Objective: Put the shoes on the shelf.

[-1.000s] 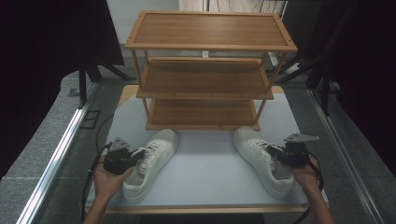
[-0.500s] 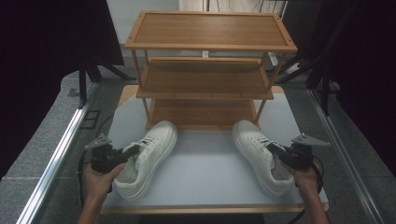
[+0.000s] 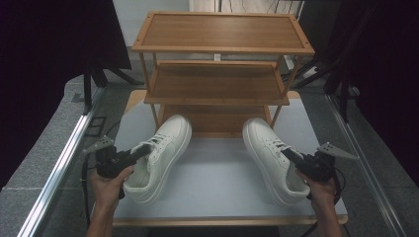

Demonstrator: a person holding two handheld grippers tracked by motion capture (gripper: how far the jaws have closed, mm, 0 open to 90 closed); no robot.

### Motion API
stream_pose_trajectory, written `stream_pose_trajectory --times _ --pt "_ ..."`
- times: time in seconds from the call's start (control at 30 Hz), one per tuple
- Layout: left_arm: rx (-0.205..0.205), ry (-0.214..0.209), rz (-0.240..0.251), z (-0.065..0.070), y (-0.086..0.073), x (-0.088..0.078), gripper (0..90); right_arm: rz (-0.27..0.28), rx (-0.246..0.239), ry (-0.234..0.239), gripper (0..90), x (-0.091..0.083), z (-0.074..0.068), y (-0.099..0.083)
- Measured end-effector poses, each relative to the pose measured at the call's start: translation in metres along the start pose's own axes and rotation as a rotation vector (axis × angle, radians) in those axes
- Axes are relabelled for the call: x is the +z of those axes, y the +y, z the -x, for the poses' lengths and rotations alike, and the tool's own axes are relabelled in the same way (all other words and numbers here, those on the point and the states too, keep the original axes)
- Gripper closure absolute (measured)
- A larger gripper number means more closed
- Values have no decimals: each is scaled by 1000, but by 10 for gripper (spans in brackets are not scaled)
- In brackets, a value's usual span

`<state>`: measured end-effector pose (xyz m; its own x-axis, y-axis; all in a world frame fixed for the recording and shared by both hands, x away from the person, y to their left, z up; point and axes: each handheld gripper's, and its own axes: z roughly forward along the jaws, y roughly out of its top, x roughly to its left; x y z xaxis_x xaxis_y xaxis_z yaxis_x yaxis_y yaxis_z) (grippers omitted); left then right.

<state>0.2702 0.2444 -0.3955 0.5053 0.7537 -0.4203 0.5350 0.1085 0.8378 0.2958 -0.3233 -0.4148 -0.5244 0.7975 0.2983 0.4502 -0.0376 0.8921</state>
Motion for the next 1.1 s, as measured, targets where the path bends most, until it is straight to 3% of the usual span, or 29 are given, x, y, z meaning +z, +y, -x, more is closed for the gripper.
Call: stream_pose_trajectory --times 0.1,0.3,0.63,1.1 --pt "-9 -28 22 4 2 0 819 17 18 6 828 -2 0 0" --pt "-66 -106 57 5 10 3 819 62 67 25 829 -7 2 5" --pt "-51 -159 93 21 30 9 819 136 123 61 830 -16 0 26" --pt "-61 -181 130 28 53 26 819 185 130 61 830 -11 -11 54"
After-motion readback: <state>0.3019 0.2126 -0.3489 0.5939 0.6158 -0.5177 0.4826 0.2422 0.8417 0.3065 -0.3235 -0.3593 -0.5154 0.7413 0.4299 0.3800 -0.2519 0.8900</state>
